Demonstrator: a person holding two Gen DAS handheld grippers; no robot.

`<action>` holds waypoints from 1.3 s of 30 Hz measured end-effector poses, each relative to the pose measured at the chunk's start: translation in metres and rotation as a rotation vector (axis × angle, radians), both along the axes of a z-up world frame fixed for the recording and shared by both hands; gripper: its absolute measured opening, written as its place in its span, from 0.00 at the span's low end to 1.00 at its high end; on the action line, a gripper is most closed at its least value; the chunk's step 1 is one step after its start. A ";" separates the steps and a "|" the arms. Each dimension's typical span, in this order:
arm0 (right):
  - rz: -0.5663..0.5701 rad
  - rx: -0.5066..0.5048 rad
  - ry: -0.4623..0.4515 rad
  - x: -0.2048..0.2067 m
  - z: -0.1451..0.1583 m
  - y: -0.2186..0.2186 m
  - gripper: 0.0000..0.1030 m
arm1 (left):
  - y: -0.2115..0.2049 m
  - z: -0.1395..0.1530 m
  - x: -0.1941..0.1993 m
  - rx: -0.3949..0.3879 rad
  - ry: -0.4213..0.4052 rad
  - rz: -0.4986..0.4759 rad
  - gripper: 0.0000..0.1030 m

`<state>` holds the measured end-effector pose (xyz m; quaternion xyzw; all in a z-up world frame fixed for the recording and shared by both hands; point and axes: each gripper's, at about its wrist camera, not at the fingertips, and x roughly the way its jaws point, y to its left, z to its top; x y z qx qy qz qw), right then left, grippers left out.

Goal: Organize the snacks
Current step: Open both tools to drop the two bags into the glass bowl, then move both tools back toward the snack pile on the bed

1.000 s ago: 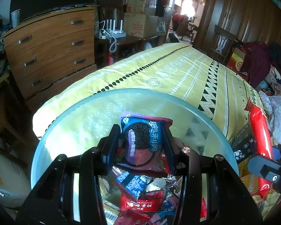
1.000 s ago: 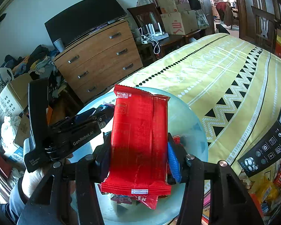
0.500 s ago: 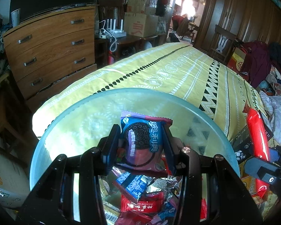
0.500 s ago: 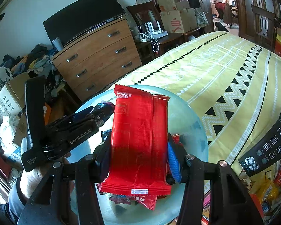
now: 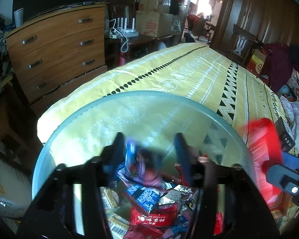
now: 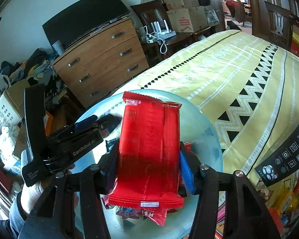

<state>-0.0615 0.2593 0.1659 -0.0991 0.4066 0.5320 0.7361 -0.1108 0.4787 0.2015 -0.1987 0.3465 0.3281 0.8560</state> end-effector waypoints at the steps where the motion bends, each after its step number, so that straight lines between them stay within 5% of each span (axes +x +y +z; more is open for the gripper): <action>1: -0.003 0.007 0.001 0.001 0.001 -0.002 0.69 | -0.002 0.002 -0.001 0.009 -0.005 0.006 0.66; 6: 0.000 0.087 -0.017 -0.002 0.021 -0.034 0.76 | -0.018 0.016 -0.004 0.023 -0.029 -0.017 0.69; 9: -0.061 0.217 -0.110 -0.006 0.044 -0.110 0.76 | -0.035 0.034 -0.013 0.057 -0.078 -0.046 0.72; 11: -0.205 0.253 -0.114 0.013 0.041 -0.180 0.76 | -0.053 0.045 -0.020 0.081 -0.126 -0.079 0.77; 14: -0.423 0.140 -0.038 0.065 -0.003 -0.258 0.77 | -0.081 0.052 -0.017 0.093 -0.156 -0.142 0.80; 18: -0.550 -0.066 0.109 0.122 -0.089 -0.289 0.77 | -0.122 0.058 -0.006 0.084 -0.181 -0.247 0.80; 23: -0.524 -0.234 0.112 0.161 -0.157 -0.259 0.75 | -0.159 0.065 0.002 0.111 -0.169 -0.352 0.80; 25: -0.497 -0.262 0.113 0.169 -0.174 -0.245 0.61 | -0.165 0.067 0.004 0.115 -0.174 -0.360 0.80; 28: -0.477 -0.287 0.129 0.173 -0.196 -0.248 0.54 | -0.175 0.067 0.008 0.117 -0.175 -0.389 0.80; 35: -0.239 -0.392 0.046 0.094 -0.200 -0.289 0.50 | -0.201 0.051 0.019 0.083 -0.150 -0.441 0.82; 39: -0.266 -0.431 0.019 0.081 -0.196 -0.341 0.48 | -0.221 0.043 0.015 0.060 -0.133 -0.485 0.82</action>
